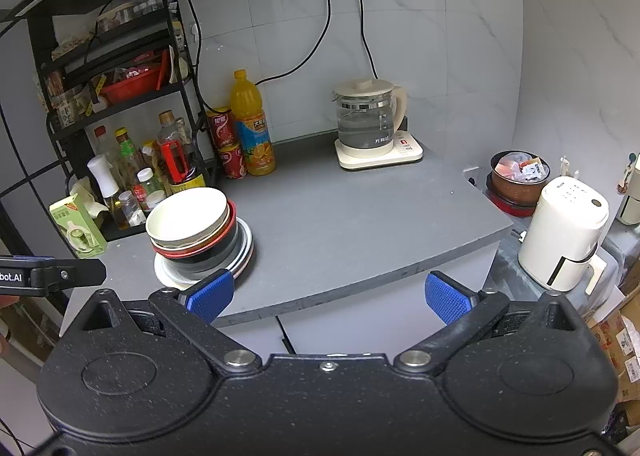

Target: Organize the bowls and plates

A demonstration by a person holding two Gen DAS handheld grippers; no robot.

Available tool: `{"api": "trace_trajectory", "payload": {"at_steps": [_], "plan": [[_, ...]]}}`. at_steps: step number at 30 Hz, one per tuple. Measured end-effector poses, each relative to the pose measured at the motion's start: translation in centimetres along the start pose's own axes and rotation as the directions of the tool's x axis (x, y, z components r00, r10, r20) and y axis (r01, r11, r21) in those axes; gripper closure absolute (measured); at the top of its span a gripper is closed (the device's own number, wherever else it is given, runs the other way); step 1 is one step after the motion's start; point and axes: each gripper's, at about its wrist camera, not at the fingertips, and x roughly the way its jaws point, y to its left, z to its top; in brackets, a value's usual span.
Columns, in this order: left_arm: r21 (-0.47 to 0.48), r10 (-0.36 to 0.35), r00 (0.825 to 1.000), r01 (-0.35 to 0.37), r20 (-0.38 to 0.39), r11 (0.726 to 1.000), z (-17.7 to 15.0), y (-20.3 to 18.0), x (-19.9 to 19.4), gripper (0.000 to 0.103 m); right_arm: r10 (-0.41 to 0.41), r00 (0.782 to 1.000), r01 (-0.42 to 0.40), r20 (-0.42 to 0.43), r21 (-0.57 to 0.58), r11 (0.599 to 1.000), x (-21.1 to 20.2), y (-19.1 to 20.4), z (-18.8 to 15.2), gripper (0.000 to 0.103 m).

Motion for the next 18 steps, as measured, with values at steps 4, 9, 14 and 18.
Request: {"api": "trace_trajectory", "payload": {"at_steps": [4,9,14,18], "plan": [[-0.002,0.001,1.0,-0.001,-0.001,1.0,0.01,0.01,0.04,0.0,0.002,1.0,-0.002,0.001,-0.002,1.0,0.08,-0.08,0.05,0.0],[-0.003,0.004,1.0,-0.004,-0.005,1.0,-0.02,-0.19,0.15,0.0,-0.001,1.0,0.001,0.001,-0.003,1.0,0.04,-0.01,0.02,0.0],[-0.003,0.004,1.0,-0.004,-0.008,1.0,0.0,-0.12,0.24,0.0,0.0,1.0,0.0,0.0,-0.006,1.0,0.05,0.01,-0.02,0.0],[-0.006,0.008,1.0,-0.008,-0.015,1.0,-0.07,-0.22,0.52,0.0,-0.003,1.0,0.003,-0.003,-0.005,1.0,0.13,-0.01,-0.06,0.0]]}}
